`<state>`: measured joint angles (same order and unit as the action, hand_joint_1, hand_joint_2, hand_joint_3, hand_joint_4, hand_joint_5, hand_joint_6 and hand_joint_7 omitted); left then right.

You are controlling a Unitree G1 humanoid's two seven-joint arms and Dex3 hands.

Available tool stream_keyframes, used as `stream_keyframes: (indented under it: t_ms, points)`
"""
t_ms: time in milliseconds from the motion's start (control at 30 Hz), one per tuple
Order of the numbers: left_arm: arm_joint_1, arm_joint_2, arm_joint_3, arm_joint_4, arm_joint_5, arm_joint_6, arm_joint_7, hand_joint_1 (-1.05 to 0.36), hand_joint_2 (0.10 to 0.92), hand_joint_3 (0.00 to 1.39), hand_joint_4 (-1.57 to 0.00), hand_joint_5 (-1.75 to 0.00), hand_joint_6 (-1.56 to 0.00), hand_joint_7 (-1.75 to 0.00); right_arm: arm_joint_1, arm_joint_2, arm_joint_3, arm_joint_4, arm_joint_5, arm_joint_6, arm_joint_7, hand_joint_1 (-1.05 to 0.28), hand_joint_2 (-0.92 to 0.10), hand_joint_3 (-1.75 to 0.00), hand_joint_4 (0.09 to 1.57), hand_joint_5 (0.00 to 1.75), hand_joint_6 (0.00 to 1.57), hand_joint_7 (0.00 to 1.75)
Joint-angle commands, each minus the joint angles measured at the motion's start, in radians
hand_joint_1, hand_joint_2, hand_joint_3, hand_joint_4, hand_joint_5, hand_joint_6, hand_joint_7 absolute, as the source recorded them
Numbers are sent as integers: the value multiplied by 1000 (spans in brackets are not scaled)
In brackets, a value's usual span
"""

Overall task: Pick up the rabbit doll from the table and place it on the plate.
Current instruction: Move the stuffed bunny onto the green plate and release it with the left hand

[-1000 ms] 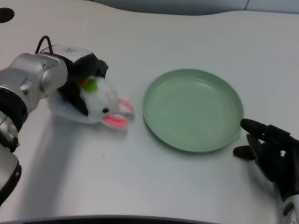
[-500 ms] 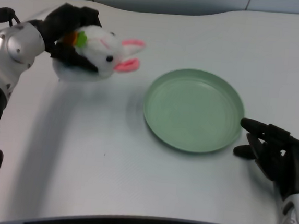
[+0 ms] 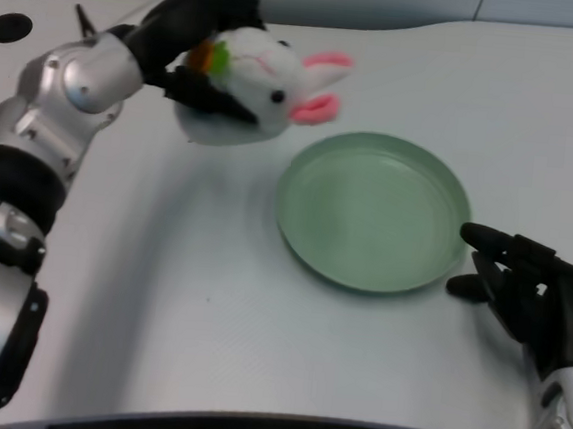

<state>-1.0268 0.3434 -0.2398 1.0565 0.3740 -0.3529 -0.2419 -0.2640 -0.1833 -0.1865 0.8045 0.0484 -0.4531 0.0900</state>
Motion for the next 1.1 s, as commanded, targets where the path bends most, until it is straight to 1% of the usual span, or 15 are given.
stream_keyframes:
  t_ms: [33,100,167,300,433,500,567,733,833,933,1033,1100]
  points:
    - [-56,-33,-8,10,-2,6,-13,-208,866,2,-850,-1746,-700,-1746,-1,0,-1,10,6,-6,-2,-396,-921,-179,853,867,1046,5]
    - [-72,-67,-15,25,3,10,-6,-192,862,1,-846,-1746,-695,-1746,-1,3,-4,9,14,-5,4,-395,-921,-176,855,867,1052,8]
    - [-81,-87,-21,38,7,8,4,-195,851,0,-852,-1746,-693,-1746,0,5,-6,9,18,-5,8,-391,-921,-175,857,868,1056,10]
    - [-107,-148,-63,73,46,-3,42,-216,846,1,-873,-1746,-696,-1746,4,6,-4,4,14,-5,7,-395,-921,-174,856,865,1055,10]
    - [-117,-160,-75,91,60,-6,56,-228,844,0,-878,-1746,-699,-1746,4,6,-5,5,14,-5,7,-400,-921,-173,856,861,1052,8]
    - [-124,-205,-97,121,74,14,47,-227,839,0,-885,-1746,-705,-1746,10,11,-4,-10,16,-4,8,-400,-921,-174,858,860,1056,10]
    - [-125,-232,-111,144,85,22,47,-224,836,1,-902,-1746,-722,-1746,14,14,-4,-16,18,-5,9,-402,-921,-174,858,859,1059,11]
    - [-122,-261,-131,190,106,42,59,-209,836,5,-918,-1746,-738,-1746,23,15,-7,-21,21,-5,18,-411,-921,-174,845,840,1055,9]
    - [-117,-276,-147,207,121,55,50,-213,842,8,-916,-1746,-733,-1746,33,16,-2,-35,14,-7,12,-417,-921,-174,856,841,1056,9]
    - [-111,-289,-163,220,134,60,57,-229,832,3,-921,-1746,-739,-1746,39,17,-1,-45,16,-7,14,-420,-921,-175,855,838,1055,9]
    - [-105,-296,-169,228,144,58,67,-234,827,0,-921,-1746,-745,-1746,45,19,1,-57,15,-1,12,-415,-921,-181,852,834,1049,6]
    - [-100,-301,-175,233,150,57,76,-234,828,1,-917,-1746,-743,-1746,49,22,1,-67,17,6,11,-409,-921,-183,850,832,1046,4]
